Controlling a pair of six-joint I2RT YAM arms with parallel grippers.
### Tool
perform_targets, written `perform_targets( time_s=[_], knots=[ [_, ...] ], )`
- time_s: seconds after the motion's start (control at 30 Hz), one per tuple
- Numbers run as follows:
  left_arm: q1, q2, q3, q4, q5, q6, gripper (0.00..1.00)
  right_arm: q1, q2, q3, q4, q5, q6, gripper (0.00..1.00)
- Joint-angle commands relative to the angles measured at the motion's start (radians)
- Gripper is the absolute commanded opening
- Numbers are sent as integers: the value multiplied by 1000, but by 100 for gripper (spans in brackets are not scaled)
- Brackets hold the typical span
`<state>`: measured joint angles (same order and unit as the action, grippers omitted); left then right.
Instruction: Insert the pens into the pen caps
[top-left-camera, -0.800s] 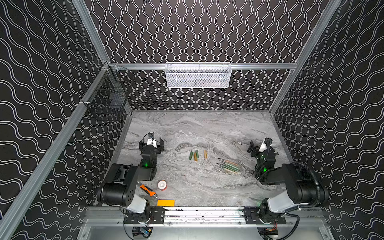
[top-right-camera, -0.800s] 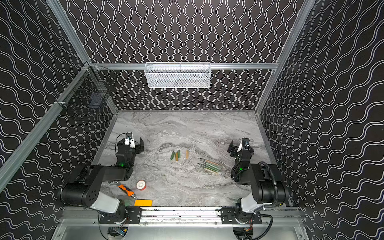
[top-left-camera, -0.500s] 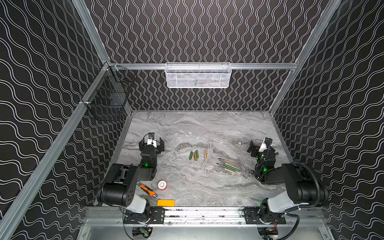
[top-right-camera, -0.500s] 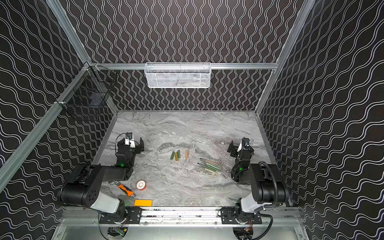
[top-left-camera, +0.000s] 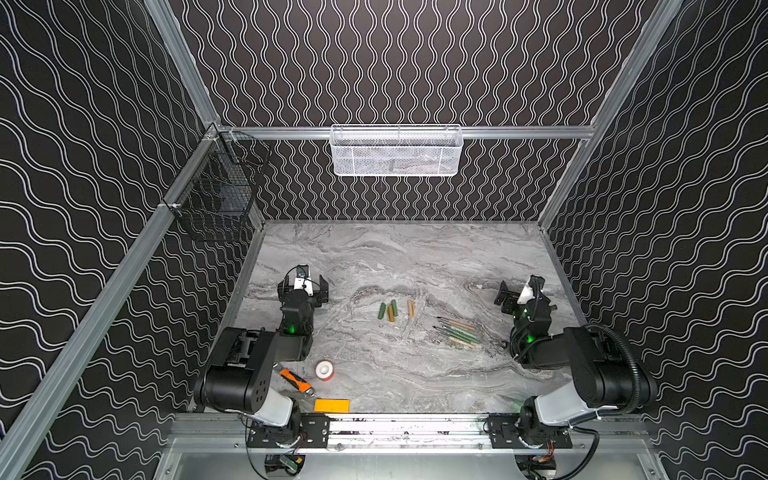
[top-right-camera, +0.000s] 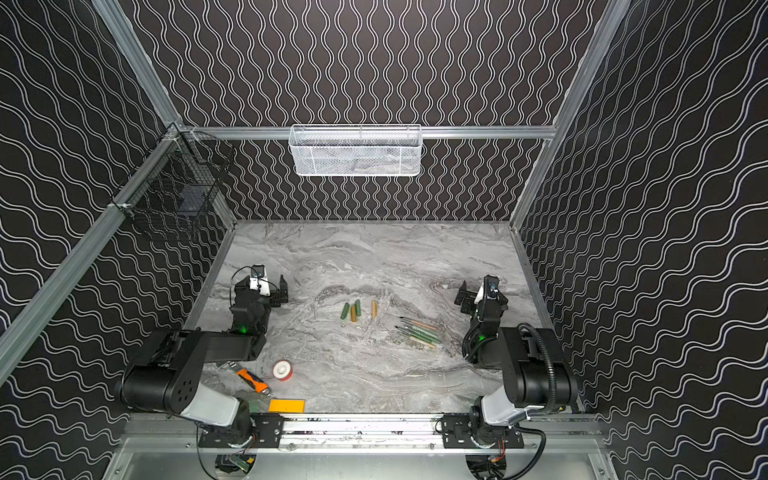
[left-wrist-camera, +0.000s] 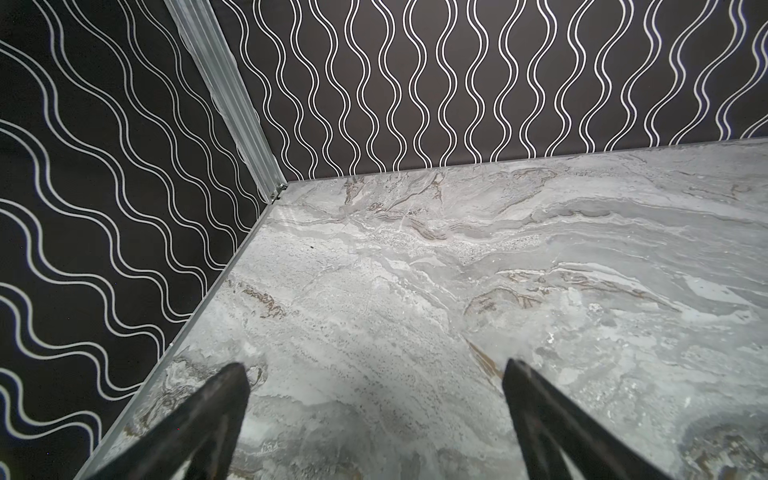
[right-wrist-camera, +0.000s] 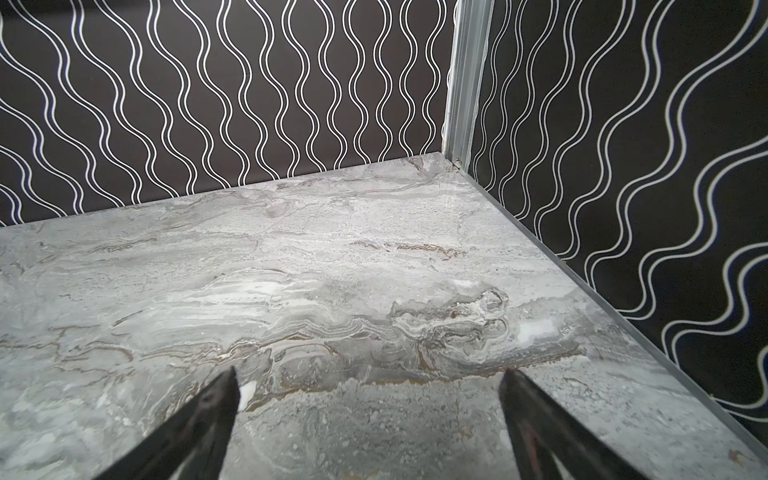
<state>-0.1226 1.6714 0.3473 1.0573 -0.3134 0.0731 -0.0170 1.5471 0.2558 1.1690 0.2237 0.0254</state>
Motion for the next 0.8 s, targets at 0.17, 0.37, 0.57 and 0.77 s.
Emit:
perform_targets(
  time_s=[0.17, 0.37, 0.57, 0.77],
  knots=[
    [3, -4, 3, 24, 111, 21, 99, 1, -1, 3, 26, 0, 1, 100],
    [4, -6, 8, 9, 148, 25, 98, 1, -1, 3, 26, -1, 1, 100],
    [2, -20, -10, 34, 155, 40, 99, 1, -1, 3, 26, 0, 1, 100],
    [-88, -141, 34, -139, 1, 80, 99, 1, 0, 3, 28, 0, 1, 100]
  ],
)
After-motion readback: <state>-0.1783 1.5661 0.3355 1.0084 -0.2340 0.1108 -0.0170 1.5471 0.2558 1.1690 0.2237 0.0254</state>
